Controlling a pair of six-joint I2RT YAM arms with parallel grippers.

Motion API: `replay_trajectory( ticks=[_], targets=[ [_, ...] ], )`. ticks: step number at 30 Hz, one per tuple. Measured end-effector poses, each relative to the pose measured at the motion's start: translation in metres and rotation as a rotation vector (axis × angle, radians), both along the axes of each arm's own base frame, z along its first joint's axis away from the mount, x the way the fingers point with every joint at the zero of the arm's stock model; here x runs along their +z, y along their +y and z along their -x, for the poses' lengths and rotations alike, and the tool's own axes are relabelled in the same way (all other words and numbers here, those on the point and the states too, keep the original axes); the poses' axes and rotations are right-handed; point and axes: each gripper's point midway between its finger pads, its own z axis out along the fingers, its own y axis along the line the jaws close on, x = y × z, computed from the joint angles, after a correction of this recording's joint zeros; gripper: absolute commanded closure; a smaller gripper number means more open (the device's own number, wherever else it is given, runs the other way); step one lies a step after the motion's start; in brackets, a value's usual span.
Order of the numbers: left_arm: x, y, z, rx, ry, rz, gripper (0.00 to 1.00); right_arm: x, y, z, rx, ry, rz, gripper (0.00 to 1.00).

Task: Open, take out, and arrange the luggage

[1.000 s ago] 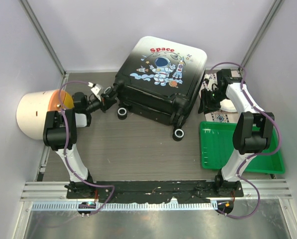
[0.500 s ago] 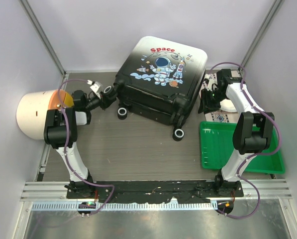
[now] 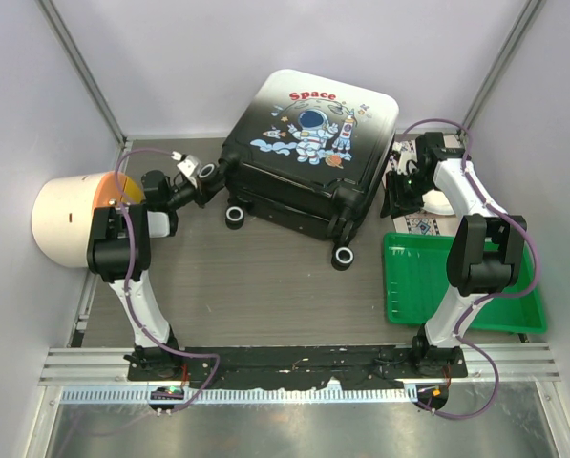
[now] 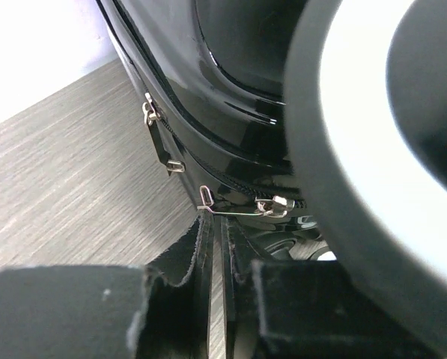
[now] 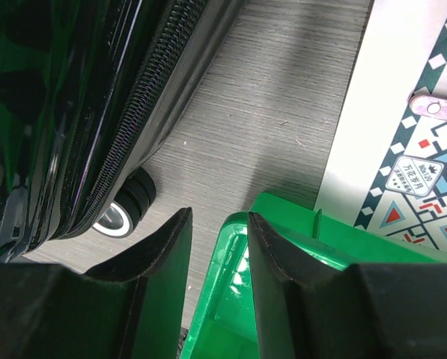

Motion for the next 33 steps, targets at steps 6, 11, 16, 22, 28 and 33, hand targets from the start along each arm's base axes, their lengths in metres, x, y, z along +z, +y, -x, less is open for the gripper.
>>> replay_trajectory(
  ticks=[6,11,16,22,28,33],
  targets=[
    [-0.001,0.003,0.001,-0.004,-0.015,-0.031,1.0,0.0,-0.001,0.0,0.005,-0.003,0.005,0.6],
    [0.004,0.006,0.014,-0.04,-0.034,-0.068,1.0,0.0,-0.001,0.0,0.006,-0.003,0.006,0.6],
    [0.014,0.008,0.029,-0.085,-0.079,-0.109,1.0,0.0,-0.001,0.0,0.006,-0.003,0.005,0.6],
    [0.008,0.006,0.041,-0.094,-0.073,-0.115,0.54,0.0,-0.001,0.0,0.006,-0.002,0.004,0.59],
    [-0.008,0.005,0.061,-0.084,-0.055,-0.104,0.12,-0.003,0.0,0.002,0.007,0.006,0.0,0.58],
    [-0.002,0.003,0.06,-0.084,-0.068,-0.084,0.0,-0.004,0.001,0.003,0.008,0.007,-0.003,0.58]
  ],
)
